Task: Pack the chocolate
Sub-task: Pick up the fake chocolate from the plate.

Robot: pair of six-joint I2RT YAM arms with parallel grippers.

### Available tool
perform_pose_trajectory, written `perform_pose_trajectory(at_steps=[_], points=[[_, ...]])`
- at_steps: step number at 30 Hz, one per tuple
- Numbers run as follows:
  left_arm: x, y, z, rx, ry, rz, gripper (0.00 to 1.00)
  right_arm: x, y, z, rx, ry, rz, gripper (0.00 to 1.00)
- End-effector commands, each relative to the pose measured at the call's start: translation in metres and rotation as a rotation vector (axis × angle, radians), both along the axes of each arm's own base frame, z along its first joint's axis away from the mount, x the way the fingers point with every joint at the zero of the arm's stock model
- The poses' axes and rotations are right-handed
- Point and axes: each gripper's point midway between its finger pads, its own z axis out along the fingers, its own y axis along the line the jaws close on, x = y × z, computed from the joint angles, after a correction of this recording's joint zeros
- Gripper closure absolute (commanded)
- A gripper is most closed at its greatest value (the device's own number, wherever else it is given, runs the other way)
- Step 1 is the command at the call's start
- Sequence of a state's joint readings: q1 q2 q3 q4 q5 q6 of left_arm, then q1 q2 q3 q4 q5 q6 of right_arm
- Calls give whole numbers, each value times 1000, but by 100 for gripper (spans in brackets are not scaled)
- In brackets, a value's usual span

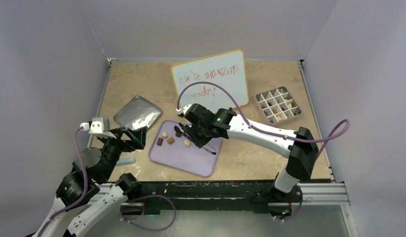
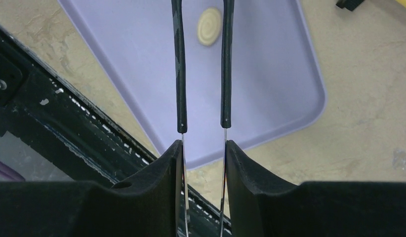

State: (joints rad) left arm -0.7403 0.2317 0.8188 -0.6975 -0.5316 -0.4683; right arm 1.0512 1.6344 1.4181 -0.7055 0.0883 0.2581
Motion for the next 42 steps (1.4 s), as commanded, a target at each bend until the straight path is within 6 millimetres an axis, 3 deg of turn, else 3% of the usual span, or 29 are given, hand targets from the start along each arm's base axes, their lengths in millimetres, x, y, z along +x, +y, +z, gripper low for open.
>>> perform_pose_trajectory(at_steps=[1, 10, 42], points=[[-2, 4, 10, -34, -43, 12, 1, 5, 19, 9, 3, -20, 24, 63], [-6, 10, 14, -62, -66, 21, 1, -6, 46, -9, -47, 3, 65, 61], [-7, 13, 14, -70, -62, 33, 2, -3, 62, -47, -167, 16, 92, 58]])
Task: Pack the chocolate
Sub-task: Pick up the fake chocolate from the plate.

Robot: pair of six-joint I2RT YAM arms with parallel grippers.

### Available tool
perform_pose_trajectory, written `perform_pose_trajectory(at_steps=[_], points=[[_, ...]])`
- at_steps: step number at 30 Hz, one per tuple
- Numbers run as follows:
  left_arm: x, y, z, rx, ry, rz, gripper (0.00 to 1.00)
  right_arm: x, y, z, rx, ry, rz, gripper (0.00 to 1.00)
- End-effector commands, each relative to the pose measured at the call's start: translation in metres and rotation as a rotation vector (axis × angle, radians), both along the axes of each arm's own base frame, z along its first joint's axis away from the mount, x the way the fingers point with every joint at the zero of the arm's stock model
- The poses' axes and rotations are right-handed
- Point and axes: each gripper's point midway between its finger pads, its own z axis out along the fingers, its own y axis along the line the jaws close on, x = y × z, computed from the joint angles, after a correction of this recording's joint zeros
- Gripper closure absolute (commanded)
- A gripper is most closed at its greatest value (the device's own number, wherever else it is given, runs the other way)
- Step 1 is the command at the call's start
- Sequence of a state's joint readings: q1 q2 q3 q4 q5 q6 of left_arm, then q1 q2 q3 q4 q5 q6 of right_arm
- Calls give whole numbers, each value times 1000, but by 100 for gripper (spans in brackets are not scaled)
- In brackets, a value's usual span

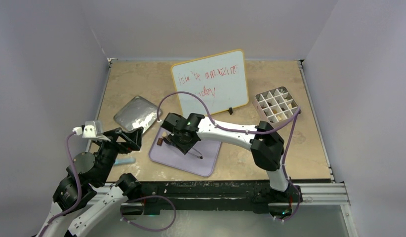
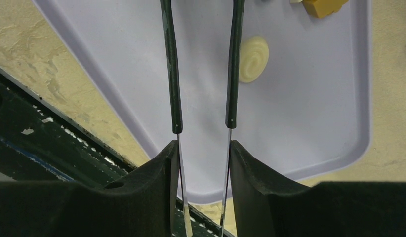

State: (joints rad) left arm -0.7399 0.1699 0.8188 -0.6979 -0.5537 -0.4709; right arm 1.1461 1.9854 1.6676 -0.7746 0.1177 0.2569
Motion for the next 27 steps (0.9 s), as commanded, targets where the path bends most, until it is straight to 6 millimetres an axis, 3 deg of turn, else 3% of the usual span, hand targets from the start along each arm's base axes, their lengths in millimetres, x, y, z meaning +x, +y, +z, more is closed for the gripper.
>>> perform_pose_trajectory(at_steps=[1, 6, 13, 20, 27], points=[[0, 1, 5, -27, -16, 10, 2, 5, 5, 10, -6, -42, 12, 59], [1, 2, 6, -25, -19, 13, 2, 9, -1, 12, -47, -71, 6, 68], [0, 2, 6, -27, -18, 11, 2, 2, -1, 23, -30, -77, 6, 72], [1, 1, 5, -24, -17, 13, 2, 1, -6, 28, -24, -85, 1, 84], [2, 0, 5, -20, -14, 11, 2, 0, -5, 36, 12, -92, -8, 89]])
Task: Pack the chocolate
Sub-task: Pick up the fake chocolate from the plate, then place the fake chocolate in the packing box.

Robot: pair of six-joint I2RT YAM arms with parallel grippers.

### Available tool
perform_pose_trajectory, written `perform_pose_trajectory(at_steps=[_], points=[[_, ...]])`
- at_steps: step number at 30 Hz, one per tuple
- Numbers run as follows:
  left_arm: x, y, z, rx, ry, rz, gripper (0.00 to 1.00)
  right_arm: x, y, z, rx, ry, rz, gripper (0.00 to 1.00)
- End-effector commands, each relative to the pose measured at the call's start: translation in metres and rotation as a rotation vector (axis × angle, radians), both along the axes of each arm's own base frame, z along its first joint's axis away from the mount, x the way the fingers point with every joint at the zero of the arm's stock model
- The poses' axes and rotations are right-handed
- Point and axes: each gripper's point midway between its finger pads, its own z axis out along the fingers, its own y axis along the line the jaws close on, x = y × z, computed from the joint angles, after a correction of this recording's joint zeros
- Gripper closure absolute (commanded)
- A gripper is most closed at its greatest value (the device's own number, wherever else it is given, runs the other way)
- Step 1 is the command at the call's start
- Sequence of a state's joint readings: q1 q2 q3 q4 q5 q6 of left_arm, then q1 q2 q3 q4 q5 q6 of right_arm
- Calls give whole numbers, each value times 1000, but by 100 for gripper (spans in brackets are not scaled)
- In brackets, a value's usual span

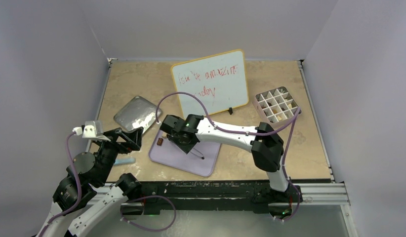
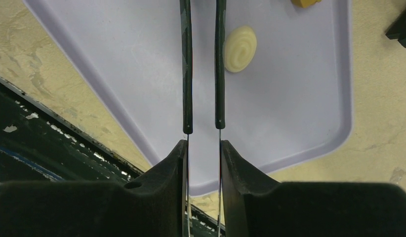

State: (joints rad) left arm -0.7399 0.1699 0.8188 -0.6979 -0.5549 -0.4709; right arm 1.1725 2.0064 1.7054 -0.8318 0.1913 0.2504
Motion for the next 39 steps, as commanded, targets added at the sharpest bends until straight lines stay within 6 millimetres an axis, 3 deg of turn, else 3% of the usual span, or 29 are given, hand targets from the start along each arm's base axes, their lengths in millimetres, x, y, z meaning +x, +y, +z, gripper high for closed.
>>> perform_pose_trajectory(at_steps=[1, 8, 13, 19, 28, 35, 39], points=[[2, 1, 5, -21, -14, 12, 2, -1, -1, 34, 78, -41, -13, 90], [2, 0, 5, -21, -14, 12, 2, -2, -23, 47, 64, -72, -32, 90], [5, -4, 0, -1, 6, 6, 2, 9, -58, 67, 23, -152, -118, 90], [12, -12, -7, 37, 37, -8, 1, 35, -118, 84, -10, -201, -276, 89], [24, -31, -26, 127, 118, -51, 1, 90, -236, 101, -28, -281, -586, 88], [25, -36, -29, 140, 135, -68, 1, 125, -315, 88, -53, -269, -800, 87], [25, -36, -28, 135, 126, -69, 1, 138, -345, 78, -52, -234, -890, 87]])
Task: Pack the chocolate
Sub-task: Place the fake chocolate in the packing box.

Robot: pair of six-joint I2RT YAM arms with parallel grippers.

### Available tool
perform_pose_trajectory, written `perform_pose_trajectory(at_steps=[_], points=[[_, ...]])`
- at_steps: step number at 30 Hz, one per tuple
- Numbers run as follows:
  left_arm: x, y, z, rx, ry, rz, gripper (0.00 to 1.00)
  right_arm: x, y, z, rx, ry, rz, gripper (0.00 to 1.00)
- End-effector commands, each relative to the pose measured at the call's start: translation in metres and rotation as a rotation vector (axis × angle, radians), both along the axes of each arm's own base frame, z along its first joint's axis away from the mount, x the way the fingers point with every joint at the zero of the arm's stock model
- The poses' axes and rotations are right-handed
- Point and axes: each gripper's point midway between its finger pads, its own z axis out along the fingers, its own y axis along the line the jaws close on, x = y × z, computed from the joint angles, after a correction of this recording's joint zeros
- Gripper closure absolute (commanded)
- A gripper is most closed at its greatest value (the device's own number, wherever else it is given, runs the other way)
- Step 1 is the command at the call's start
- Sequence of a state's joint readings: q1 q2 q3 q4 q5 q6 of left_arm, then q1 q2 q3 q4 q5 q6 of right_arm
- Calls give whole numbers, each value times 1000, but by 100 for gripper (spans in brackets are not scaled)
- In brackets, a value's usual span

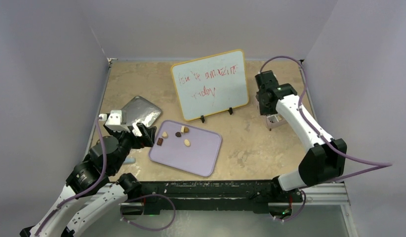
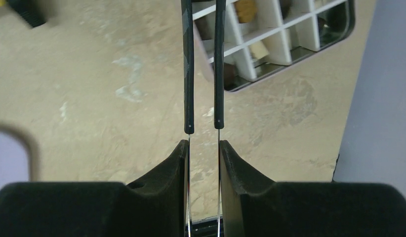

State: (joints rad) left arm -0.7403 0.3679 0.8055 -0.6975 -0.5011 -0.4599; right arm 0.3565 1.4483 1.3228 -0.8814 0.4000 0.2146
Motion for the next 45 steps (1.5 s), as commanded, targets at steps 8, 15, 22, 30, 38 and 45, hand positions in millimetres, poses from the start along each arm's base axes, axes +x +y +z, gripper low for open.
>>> perform_pose_trajectory(at_steps=[8, 15, 22, 30, 38, 45], points=[[0, -3, 7, -15, -27, -20, 1, 33, -29, -12, 96, 2, -74, 82], [-2, -2, 11, -29, -43, -22, 1, 43, -33, -21, 102, 15, -94, 79], [-2, -2, 11, -27, -44, -23, 1, 53, -40, -26, 76, 18, -108, 78], [-3, 0, 13, -31, -51, -16, 1, 62, -46, -35, 59, 42, -137, 74], [-3, 1, 14, -37, -51, -15, 1, 60, -47, -31, 56, 46, -151, 64], [-4, 2, 15, -41, -56, -10, 1, 57, -49, -17, 56, 12, -159, 62]])
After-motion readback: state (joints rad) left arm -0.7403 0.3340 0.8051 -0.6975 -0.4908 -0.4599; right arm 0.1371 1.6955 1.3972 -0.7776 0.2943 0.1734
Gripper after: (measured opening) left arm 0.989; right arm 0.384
